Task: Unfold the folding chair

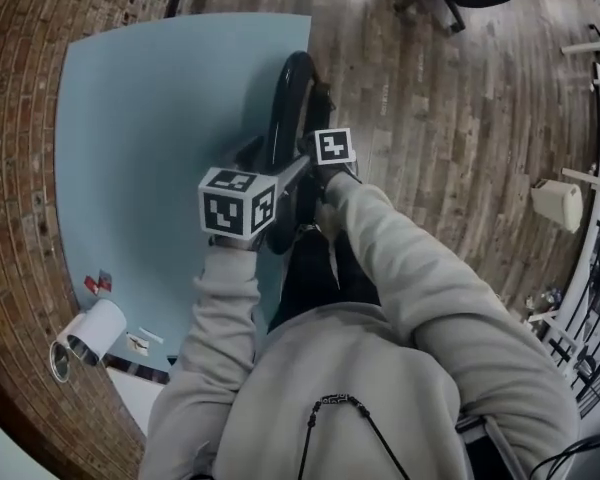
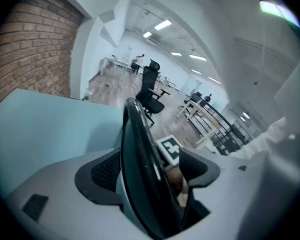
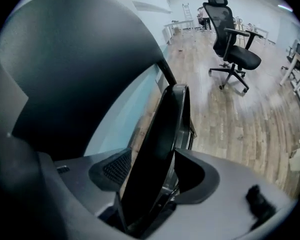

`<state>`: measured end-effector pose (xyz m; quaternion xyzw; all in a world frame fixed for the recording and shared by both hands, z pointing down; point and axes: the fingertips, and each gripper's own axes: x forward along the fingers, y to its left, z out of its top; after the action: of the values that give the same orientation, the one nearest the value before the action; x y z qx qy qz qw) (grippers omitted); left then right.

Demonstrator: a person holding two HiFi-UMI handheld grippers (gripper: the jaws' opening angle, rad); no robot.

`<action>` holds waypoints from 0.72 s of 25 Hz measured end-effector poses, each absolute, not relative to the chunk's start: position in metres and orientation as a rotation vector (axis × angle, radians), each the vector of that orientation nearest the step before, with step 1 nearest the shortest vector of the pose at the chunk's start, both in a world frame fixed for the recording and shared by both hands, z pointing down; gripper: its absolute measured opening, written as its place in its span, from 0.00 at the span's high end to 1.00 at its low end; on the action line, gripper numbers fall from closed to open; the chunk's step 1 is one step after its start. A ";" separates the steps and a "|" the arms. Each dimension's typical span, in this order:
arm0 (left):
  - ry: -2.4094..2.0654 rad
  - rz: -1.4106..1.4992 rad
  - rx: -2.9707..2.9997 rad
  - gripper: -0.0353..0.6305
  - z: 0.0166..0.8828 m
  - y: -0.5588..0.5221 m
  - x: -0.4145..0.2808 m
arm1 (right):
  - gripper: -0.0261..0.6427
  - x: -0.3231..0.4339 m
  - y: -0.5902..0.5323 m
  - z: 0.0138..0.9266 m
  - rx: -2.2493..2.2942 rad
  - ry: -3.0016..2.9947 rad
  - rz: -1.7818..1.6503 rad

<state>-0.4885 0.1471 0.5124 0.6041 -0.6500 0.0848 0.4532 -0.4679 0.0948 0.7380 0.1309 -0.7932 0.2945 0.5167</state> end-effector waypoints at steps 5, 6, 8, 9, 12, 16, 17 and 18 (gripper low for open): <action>-1.443 0.374 1.514 0.52 0.526 0.144 -0.468 | 0.64 -0.470 0.105 0.764 0.281 -1.832 0.744; -1.464 0.453 1.497 0.63 0.530 0.146 -0.474 | 0.67 -0.474 0.109 0.764 0.253 -1.845 0.791; -1.479 0.521 1.484 0.71 0.534 0.148 -0.479 | 0.69 -0.475 0.113 0.764 0.211 -1.846 0.846; -1.476 0.500 1.481 0.71 0.534 0.148 -0.480 | 0.70 -0.472 0.113 0.764 0.199 -1.835 0.865; -1.486 0.394 1.451 0.74 0.533 0.150 -0.482 | 0.72 -0.463 0.109 0.759 0.190 -1.811 0.923; -1.480 0.318 1.423 0.75 0.533 0.149 -0.475 | 0.72 -0.440 0.100 0.761 0.141 -1.799 0.990; -1.473 0.286 1.416 0.75 0.532 0.147 -0.471 | 0.73 -0.430 0.094 0.760 0.130 -1.801 0.999; -1.471 0.251 1.408 0.75 0.531 0.143 -0.466 | 0.72 -0.421 0.087 0.759 0.121 -1.811 1.009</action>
<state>-0.4662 0.1430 0.5307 0.5868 -0.6132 0.1046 0.5185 -0.4208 0.0866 0.7589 0.0501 -0.7513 0.4186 0.5078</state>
